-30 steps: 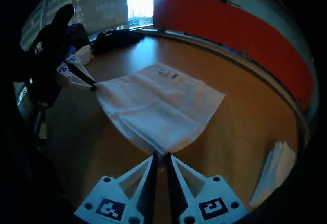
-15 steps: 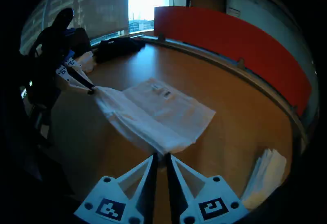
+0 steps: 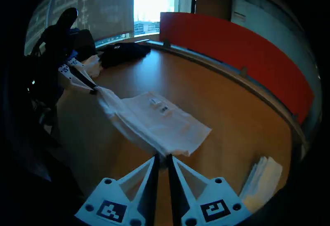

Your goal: Fold towel

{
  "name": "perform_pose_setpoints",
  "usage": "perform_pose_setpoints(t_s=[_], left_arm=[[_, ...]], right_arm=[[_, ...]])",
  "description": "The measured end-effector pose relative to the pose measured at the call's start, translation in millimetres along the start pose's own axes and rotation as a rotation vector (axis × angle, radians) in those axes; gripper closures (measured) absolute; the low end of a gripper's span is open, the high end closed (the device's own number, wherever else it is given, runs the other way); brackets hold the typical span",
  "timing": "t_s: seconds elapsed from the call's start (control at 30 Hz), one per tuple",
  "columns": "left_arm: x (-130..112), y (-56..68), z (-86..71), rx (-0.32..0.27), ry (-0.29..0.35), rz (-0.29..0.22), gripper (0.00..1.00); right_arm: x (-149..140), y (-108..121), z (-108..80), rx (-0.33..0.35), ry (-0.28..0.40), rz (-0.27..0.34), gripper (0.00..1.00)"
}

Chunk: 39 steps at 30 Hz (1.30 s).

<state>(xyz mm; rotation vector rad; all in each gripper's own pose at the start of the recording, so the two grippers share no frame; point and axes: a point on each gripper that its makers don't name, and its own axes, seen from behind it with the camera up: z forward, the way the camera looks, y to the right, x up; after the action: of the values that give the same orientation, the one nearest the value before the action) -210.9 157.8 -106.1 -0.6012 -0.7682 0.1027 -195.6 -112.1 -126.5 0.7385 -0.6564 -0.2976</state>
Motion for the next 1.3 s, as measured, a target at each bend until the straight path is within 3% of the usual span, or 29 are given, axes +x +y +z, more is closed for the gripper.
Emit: perform_pose_setpoints(t_s=[0.4, 0.7, 1.0, 1.3], left_arm=[[-0.4, 13.4, -17.8, -0.022, -0.006, -0.009, 0.83], [1.3, 14.0, -16.4, -0.016, -0.006, -0.003, 0.83], [9.9, 3.5, -5.0, 0.002, 0.003, -0.027, 0.83], [22.7, -18.1, 19.1, 0.041, 0.009, -0.065, 0.83]], right_arm=[[3.1, -7.4, -18.0, 0.013, -0.004, -0.006, 0.85], [3.1, -8.3, -18.3, 0.019, -0.006, 0.001, 0.85], [7.8, -0.1, -6.1, 0.013, -0.012, -0.01, 0.85], [11.8, 21.4, 19.5, -0.009, -0.037, -0.027, 0.85]])
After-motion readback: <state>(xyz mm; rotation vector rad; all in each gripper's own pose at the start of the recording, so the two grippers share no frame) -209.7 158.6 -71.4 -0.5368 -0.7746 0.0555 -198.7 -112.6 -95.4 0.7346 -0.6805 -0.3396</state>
